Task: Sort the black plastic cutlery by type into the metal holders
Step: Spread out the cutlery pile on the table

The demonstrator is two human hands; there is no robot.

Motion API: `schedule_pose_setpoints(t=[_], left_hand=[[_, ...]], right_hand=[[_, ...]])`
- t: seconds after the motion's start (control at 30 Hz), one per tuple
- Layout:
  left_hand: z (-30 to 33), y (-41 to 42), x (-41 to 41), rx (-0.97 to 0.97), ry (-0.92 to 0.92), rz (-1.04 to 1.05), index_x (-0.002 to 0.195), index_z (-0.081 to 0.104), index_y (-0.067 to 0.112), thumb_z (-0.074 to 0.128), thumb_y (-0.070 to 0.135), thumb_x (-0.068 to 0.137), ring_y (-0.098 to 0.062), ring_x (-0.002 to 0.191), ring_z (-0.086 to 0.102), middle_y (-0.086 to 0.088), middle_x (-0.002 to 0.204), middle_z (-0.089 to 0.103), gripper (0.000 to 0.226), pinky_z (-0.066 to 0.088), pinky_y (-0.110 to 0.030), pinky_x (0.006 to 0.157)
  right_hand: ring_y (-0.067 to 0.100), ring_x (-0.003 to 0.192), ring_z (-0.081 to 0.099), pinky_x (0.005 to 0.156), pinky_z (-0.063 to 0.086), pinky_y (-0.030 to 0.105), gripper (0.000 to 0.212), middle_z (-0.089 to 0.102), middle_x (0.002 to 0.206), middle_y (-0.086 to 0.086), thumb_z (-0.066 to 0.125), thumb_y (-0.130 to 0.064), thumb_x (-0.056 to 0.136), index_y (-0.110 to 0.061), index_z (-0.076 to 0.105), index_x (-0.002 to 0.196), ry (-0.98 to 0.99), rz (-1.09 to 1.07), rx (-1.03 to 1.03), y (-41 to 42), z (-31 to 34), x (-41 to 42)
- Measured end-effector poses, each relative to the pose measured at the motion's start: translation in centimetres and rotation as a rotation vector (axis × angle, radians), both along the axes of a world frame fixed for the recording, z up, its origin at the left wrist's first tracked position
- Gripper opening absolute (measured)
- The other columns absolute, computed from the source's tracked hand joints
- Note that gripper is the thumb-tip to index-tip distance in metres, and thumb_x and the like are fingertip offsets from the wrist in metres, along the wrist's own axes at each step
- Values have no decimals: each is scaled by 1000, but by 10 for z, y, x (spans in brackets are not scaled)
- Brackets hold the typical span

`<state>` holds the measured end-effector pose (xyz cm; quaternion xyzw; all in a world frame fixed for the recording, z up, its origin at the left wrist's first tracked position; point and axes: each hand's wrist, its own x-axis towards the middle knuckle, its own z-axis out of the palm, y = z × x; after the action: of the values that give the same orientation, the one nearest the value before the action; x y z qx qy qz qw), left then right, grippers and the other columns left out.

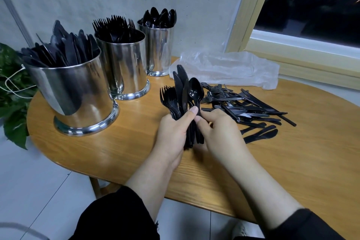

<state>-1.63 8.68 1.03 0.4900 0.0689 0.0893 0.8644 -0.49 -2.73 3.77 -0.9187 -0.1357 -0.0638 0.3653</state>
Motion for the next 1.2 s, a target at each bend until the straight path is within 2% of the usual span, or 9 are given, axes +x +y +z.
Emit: schedule_pose_setpoints(t=[0.1,0.27,0.4,0.5,0.63,0.77,1.0,1.1,1.2], left_hand=[[-4,0,1,73,-16,-3,101,80,12,66,18,100,-23,100,74,-11,104,79,15,59,-38,89],[-4,0,0,101,-17,-10,96,79,13,69,19,99,-20,92,73,-9,96,78,12,59,-38,85],[1,3,-3,72,17,-82,92,74,11,63,21,101,-14,60,57,-1,74,68,18,45,-26,53],[2,4,-5,33,-9,-252,87,75,18,62,23,102,-14,55,42,-4,72,59,20,31,-26,48],[4,4,-6,-40,-43,-371,75,76,25,64,26,96,-12,56,36,-1,68,53,25,29,-24,47],[2,5,-5,-90,-43,-355,76,73,21,67,26,94,-11,55,36,-2,68,53,20,30,-22,45],[4,5,-5,-60,-37,-251,79,75,14,63,28,100,-15,53,38,-9,73,63,27,29,-25,45],[4,3,-6,26,-8,-165,79,78,20,60,28,104,-18,53,39,-11,76,65,32,29,-30,49],[9,9,-5,206,111,-29,78,69,17,63,32,102,-19,53,45,-9,67,57,30,37,-30,49]], right_hand=[[19,87,55,69,37,32,23,54,89,-5,54,-39,101,-26,72,109,-10,46,-62,-8,4,4],[19,79,52,70,41,35,25,51,86,-3,52,-40,102,-24,69,111,-74,181,-286,-15,15,5],[10,74,59,75,49,30,27,65,85,-11,64,-46,94,-29,67,115,151,171,141,-31,34,12],[14,65,52,64,45,34,36,57,75,-1,68,-40,93,-26,60,125,299,180,411,-37,48,20],[17,60,42,55,35,30,10,48,69,4,68,-19,95,-11,61,97,353,327,437,-30,56,27],[17,57,42,55,33,31,7,48,70,10,65,-10,94,-11,59,92,370,319,467,-23,55,31],[19,54,44,57,39,34,11,50,61,7,57,-20,100,-10,59,98,248,197,399,-18,56,28],[21,57,52,56,48,48,11,63,70,13,55,-23,101,-13,58,98,169,105,407,-16,66,25],[16,57,58,54,50,34,10,68,77,7,54,-26,102,-17,58,101,64,9,413,-21,79,27]])
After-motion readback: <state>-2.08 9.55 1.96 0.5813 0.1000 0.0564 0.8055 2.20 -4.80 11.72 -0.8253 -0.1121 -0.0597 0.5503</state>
